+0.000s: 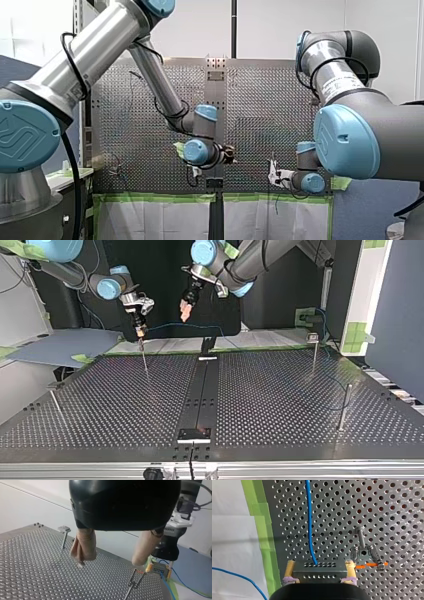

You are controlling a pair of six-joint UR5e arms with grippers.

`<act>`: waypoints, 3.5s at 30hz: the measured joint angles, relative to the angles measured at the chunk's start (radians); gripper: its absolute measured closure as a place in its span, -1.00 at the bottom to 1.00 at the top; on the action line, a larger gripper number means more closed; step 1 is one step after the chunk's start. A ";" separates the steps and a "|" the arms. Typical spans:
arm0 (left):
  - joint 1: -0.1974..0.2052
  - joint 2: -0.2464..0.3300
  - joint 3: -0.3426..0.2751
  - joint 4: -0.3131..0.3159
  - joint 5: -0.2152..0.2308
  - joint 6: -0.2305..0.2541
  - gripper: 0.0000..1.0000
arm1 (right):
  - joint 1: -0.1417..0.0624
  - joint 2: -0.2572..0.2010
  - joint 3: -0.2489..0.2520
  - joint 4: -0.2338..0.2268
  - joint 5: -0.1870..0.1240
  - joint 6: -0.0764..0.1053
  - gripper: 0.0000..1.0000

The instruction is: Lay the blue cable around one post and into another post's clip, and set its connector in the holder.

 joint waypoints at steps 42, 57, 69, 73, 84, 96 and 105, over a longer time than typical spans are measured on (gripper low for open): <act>-0.036 -0.345 0.265 -0.051 -0.079 -0.007 -1.00 | 0.002 0.000 -0.004 0.006 -0.001 -0.005 1.00; -0.071 -0.347 0.267 0.035 -0.103 -0.005 -1.00 | 0.001 0.001 -0.004 0.008 0.000 -0.004 1.00; -0.074 -0.352 0.341 -0.029 -0.194 0.050 -1.00 | 0.000 0.000 -0.004 0.017 -0.012 -0.012 1.00; -0.076 -0.377 0.381 -0.067 -0.234 0.057 -1.00 | 0.000 0.000 -0.004 0.024 -0.019 -0.021 1.00; -0.072 -0.406 0.448 -0.081 -0.310 0.060 -1.00 | -0.004 -0.001 -0.004 0.039 -0.045 -0.038 1.00; -0.063 -0.410 0.473 -0.089 -0.307 0.066 -1.00 | -0.016 -0.002 -0.004 0.038 -0.045 -0.033 1.00; -0.073 -0.410 0.473 -0.028 -0.312 0.066 0.21 | -0.029 -0.002 -0.004 0.036 -0.034 -0.025 1.00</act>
